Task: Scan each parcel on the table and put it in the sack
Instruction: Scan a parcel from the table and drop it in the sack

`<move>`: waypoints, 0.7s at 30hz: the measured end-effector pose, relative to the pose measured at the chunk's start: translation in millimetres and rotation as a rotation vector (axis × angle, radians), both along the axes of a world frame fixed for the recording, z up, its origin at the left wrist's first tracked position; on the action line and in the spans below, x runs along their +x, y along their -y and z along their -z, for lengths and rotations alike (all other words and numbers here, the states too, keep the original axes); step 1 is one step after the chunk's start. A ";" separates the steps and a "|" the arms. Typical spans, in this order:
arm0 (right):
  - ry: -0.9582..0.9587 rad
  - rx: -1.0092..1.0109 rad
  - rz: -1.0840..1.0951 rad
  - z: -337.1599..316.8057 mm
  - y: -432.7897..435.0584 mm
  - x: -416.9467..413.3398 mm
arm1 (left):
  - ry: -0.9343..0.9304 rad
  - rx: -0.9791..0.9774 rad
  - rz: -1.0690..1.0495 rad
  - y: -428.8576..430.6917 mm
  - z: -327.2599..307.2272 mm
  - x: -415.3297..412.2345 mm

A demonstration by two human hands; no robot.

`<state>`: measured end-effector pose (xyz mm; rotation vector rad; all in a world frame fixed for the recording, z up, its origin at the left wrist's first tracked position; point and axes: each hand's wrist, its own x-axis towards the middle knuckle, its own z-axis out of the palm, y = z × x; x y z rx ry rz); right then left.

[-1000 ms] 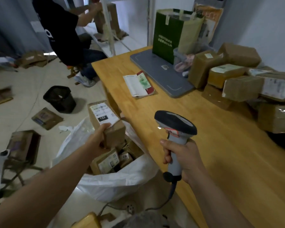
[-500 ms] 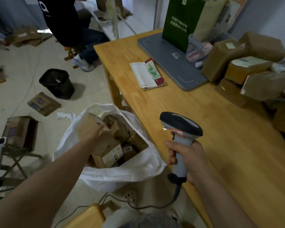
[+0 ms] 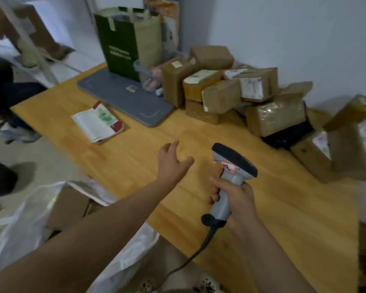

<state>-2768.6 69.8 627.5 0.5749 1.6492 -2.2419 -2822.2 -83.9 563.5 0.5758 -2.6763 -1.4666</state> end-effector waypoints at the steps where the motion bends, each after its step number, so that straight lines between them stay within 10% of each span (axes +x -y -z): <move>1: -0.005 -0.017 0.050 -2.2 -14.9 -4.8 | -0.008 -0.025 0.064 -20.9 -6.3 -14.3; 9: -0.109 -0.114 0.251 -12.2 -119.5 -45.2 | -0.193 -0.332 0.331 -153.2 -61.9 -135.2; 21: -0.017 -0.232 0.085 16.5 -161.9 -78.0 | -0.072 -1.615 0.735 -204.8 -102.9 -314.7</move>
